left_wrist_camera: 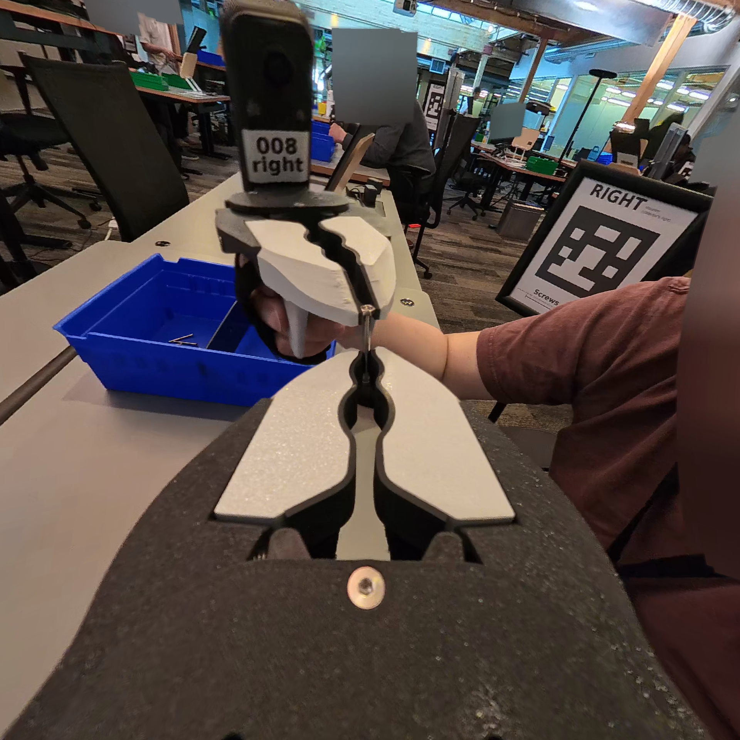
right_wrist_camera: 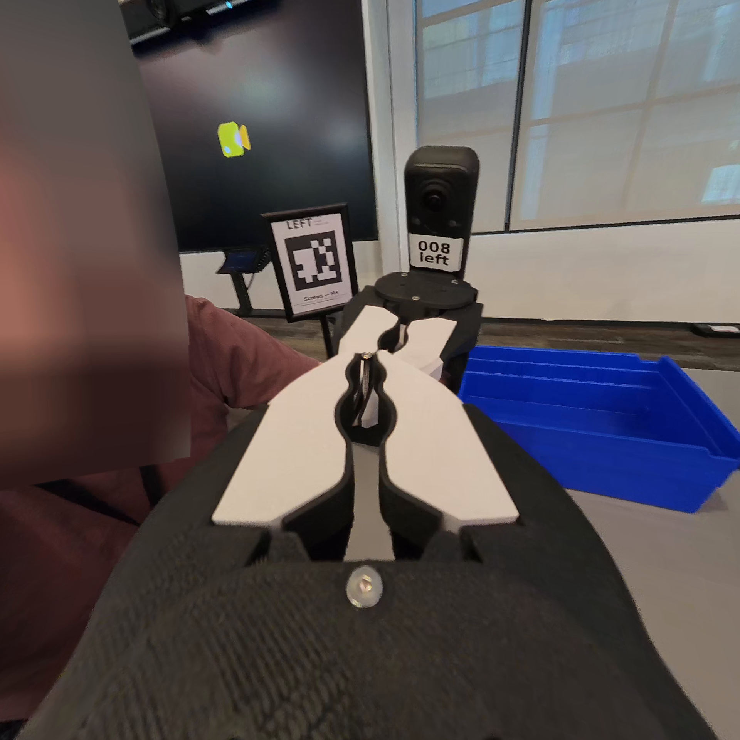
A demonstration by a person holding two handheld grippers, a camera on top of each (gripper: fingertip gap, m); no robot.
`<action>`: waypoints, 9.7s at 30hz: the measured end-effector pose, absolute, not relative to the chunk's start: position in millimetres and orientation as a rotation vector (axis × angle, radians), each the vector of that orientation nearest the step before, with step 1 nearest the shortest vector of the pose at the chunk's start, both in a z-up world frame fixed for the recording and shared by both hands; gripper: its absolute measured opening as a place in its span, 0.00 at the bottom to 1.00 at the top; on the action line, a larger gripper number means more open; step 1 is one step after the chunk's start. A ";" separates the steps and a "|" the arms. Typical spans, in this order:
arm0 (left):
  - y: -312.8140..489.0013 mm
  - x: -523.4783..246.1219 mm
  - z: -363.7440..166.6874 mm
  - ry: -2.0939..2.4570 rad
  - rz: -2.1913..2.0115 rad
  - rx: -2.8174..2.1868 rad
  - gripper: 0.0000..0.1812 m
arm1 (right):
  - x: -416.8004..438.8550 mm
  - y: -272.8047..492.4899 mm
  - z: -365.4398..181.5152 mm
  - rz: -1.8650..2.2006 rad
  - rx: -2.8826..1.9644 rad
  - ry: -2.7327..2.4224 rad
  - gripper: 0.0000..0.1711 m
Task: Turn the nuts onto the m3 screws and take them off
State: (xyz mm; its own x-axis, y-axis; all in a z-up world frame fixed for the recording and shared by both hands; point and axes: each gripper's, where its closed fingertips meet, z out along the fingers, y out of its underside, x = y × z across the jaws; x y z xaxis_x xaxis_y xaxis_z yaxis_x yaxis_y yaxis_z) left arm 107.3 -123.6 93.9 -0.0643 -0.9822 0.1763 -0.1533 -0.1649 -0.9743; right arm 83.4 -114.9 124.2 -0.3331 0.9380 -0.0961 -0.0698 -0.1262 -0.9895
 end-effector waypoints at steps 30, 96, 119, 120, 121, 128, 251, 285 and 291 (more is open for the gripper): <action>-156.0 94.5 110.0 1.406 -1.699 -1.287 0.01 | 250.8 -40.5 -0.8 0.502 -1.849 -1.608 0.03; -103.3 98.0 102.6 1.174 -1.370 -1.406 0.19 | 75.8 -94.0 116.3 1.421 -1.283 -1.230 0.02; -52.4 15.7 118.4 0.961 -1.042 -1.660 0.21 | 377.0 120.2 -103.0 0.036 -2.561 -0.528 0.03; -52.3 16.3 117.4 0.965 -1.042 -1.663 0.21 | 373.2 120.1 -106.3 0.053 -2.568 -0.542 0.03; -52.4 16.9 116.3 0.970 -1.042 -1.668 0.21 | 370.4 120.0 -109.5 0.064 -2.576 -0.555 0.03; -45.6 0.6 111.4 0.942 -0.961 -1.746 0.20 | 371.6 125.9 -75.9 -0.020 -2.424 -0.600 0.12; -6.4 -18.2 -106.4 0.952 -0.391 -2.762 0.32 | 384.9 -7.3 -148.1 0.192 -3.224 -0.255 0.06; -51.3 -87.1 48.4 0.885 -0.638 -2.285 0.20 | 392.4 -29.5 -8.7 0.074 -3.207 -0.082 0.03; -44.2 -130.4 59.9 0.721 -0.649 -2.269 0.20 | 298.3 -21.7 25.8 0.149 -3.231 -0.298 0.03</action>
